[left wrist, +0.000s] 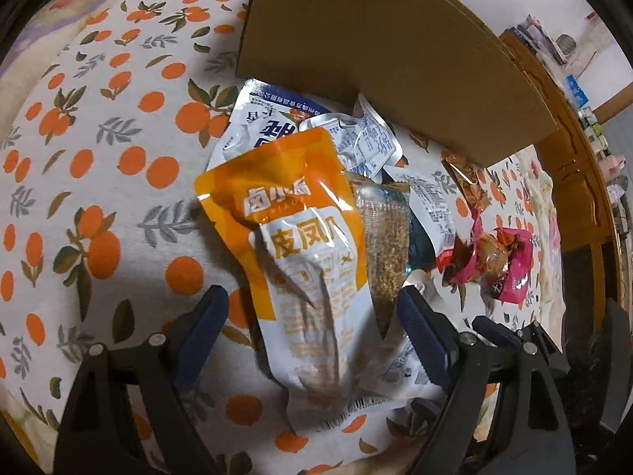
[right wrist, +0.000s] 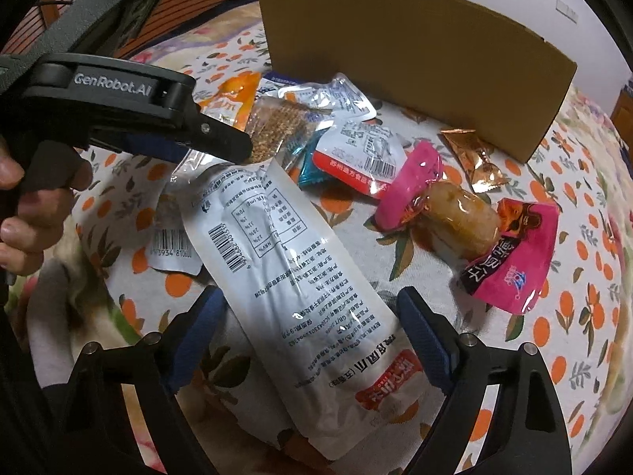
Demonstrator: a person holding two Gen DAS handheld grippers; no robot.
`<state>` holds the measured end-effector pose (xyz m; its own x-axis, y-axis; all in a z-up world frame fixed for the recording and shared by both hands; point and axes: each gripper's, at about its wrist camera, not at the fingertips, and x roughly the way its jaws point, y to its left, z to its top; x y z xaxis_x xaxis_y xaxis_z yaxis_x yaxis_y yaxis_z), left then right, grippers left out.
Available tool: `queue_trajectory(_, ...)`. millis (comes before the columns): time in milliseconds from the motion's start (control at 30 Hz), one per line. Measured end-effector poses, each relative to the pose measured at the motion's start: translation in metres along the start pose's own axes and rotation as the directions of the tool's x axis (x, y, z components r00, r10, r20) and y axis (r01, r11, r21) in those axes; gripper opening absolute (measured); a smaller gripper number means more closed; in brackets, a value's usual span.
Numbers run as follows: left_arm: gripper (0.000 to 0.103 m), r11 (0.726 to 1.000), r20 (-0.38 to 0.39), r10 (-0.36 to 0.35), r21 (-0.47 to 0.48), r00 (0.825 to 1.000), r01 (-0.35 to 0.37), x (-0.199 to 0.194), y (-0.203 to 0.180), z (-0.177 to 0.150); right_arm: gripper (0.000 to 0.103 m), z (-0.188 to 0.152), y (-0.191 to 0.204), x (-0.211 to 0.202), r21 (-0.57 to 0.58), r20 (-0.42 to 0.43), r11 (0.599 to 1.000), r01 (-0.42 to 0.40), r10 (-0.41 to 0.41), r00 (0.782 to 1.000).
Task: Organize snacks
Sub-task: 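Lower the left tool onto the orange pouch while the right tool lowers onto the white pouch, then close the left tool on the orange pouch while the right tool grips the white pouch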
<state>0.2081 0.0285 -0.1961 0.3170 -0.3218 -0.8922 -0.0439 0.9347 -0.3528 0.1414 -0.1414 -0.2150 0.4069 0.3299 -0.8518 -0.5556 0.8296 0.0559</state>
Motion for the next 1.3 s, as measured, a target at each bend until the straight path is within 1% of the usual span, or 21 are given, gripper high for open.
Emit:
queue_trajectory(100,0.086,1.000,0.010,0.004,0.008,1.000,-0.004,0.002,0.001,0.001,0.091,0.001,-0.003,0.003,0.005,-0.002,1.000,-0.010,0.010,1.000)
queue_trajectory(133,0.077,1.000,0.015,-0.005,0.009,1.000,0.005,0.002,0.001,0.001,0.091,0.003,-0.003,0.005,0.007,-0.001,1.000,-0.015,0.015,1.000)
queue_trajectory(167,0.063,1.000,0.019,-0.012,0.017,1.000,0.012,0.001,0.001,0.000,0.090,0.004,-0.004,0.006,0.009,-0.003,1.000,-0.020,0.020,1.000)
queue_trajectory(200,0.055,1.000,0.019,-0.028,0.015,0.999,0.027,0.000,0.001,0.000,0.090,0.004,-0.005,0.005,0.012,-0.002,1.000,-0.026,0.026,1.000)
queue_trajectory(233,0.049,0.999,0.019,-0.043,0.011,0.999,0.043,-0.002,0.001,0.000,0.087,0.005,-0.007,0.005,0.019,0.000,0.999,-0.033,0.033,0.999)
queue_trajectory(267,0.047,0.999,0.022,-0.027,0.018,0.999,0.026,-0.005,-0.001,0.001,0.069,0.006,-0.009,0.004,0.028,0.005,0.999,-0.041,0.041,0.999)
queue_trajectory(300,0.045,1.000,0.033,-0.003,0.031,0.999,0.002,-0.009,-0.001,0.001,0.061,0.007,-0.012,0.002,0.038,0.012,0.998,-0.049,0.048,0.999)
queue_trajectory(333,0.044,0.999,0.040,0.007,0.035,0.999,-0.008,-0.013,0.000,0.001,0.055,0.007,-0.017,-0.001,0.061,0.016,0.996,-0.062,0.062,0.998)
queue_trajectory(367,0.042,1.000,0.036,0.000,0.029,0.999,-0.001,-0.015,0.001,0.002,0.051,0.008,-0.022,-0.002,0.090,0.016,0.992,-0.084,0.083,0.996)
queue_trajectory(400,0.042,1.000,0.031,-0.012,0.017,0.999,0.012,-0.016,0.004,0.002,0.050,0.008,-0.025,-0.002,0.100,0.015,0.991,-0.095,0.093,0.996)
queue_trajectory(467,0.040,1.000,0.037,-0.011,0.002,0.999,0.011,-0.022,0.006,0.002,0.050,0.009,-0.029,-0.001,0.115,0.011,0.987,-0.114,0.113,0.994)
queue_trajectory(567,0.040,1.000,0.066,-0.001,0.020,0.998,-0.001,-0.034,0.002,0.001,0.049,0.009,-0.028,-0.002,0.122,0.008,0.984,-0.131,0.131,0.991)
queue_trajectory(633,0.039,1.000,0.081,-0.011,0.029,0.997,0.009,-0.039,0.000,0.001,0.048,0.009,-0.027,-0.002,0.113,0.007,0.985,-0.129,0.129,0.992)
queue_trajectory(733,0.039,0.999,0.097,-0.007,0.039,0.995,0.004,-0.045,-0.002,0.003,0.048,0.011,-0.027,-0.004,0.121,0.007,0.983,-0.140,0.140,0.990)
queue_trajectory(867,0.039,0.998,0.123,-0.014,0.055,0.992,0.008,-0.054,-0.007,0.007,0.048,0.011,-0.026,-0.005,0.122,0.012,0.983,-0.139,0.139,0.990)
queue_trajectory(1200,0.039,0.996,0.154,-0.035,0.086,0.987,0.022,-0.064,-0.017,0.009,0.047,0.011,-0.029,-0.019,0.125,0.048,0.982,-0.140,0.135,0.990)
queue_trajectory(1300,0.039,0.995,0.154,-0.035,0.097,0.988,0.020,-0.064,-0.020,0.009,0.046,0.011,-0.029,-0.017,0.119,0.037,0.984,-0.130,0.127,0.991)
